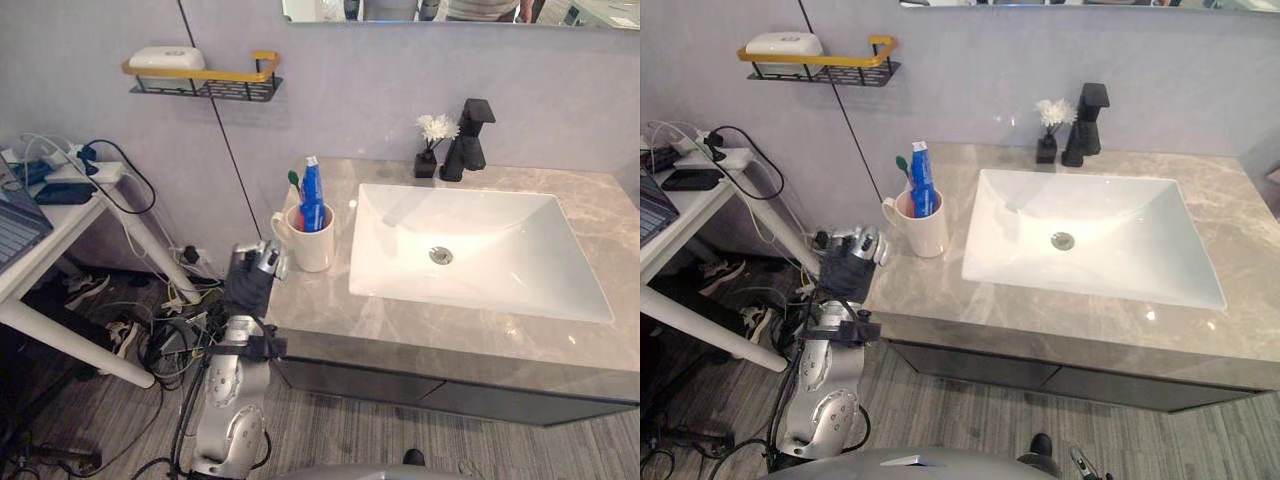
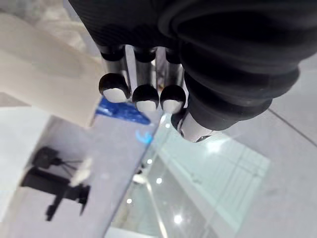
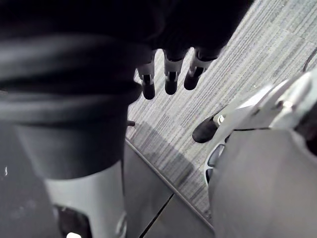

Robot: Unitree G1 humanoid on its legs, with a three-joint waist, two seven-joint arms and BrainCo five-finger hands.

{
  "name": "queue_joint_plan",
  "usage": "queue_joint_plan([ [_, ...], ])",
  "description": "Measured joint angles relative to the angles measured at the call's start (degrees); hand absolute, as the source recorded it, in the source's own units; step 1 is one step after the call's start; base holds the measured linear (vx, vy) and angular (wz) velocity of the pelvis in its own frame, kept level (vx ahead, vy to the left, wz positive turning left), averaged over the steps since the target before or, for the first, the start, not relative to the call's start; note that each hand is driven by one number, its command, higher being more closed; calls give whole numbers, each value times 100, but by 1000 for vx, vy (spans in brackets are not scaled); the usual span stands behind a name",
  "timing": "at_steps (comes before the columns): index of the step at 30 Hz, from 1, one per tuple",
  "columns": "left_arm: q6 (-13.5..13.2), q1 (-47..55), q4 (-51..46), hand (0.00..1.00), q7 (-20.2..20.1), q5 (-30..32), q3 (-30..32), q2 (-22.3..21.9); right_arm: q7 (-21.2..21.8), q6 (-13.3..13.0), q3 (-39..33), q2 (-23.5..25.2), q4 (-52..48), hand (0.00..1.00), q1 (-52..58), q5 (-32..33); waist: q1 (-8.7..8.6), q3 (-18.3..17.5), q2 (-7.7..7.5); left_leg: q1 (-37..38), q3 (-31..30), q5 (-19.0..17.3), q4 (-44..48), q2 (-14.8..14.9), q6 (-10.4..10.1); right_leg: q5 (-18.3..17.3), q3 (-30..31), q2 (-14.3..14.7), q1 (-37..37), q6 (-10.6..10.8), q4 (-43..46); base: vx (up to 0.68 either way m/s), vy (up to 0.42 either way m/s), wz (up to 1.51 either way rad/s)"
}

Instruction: Organize washtable

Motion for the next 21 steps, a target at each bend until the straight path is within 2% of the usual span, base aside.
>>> queue_joint_plan([
  [5,53,20,330,100,-5,0,1,109,-3,4,6,4,1,0,-30,-2,-89,5,-7,4,-1,-9,-22,0,-8,-2,-4,1,-9,-3,-2,0,0,0],
  [21,240,13,1157,100,1,10,22,172,-4,6,5,-5,145,0,-210,1,-114,56,-72,-5,99,-46,-49,-1,-14,-7,82,12,-108,-9,-4,1,1,-2],
])
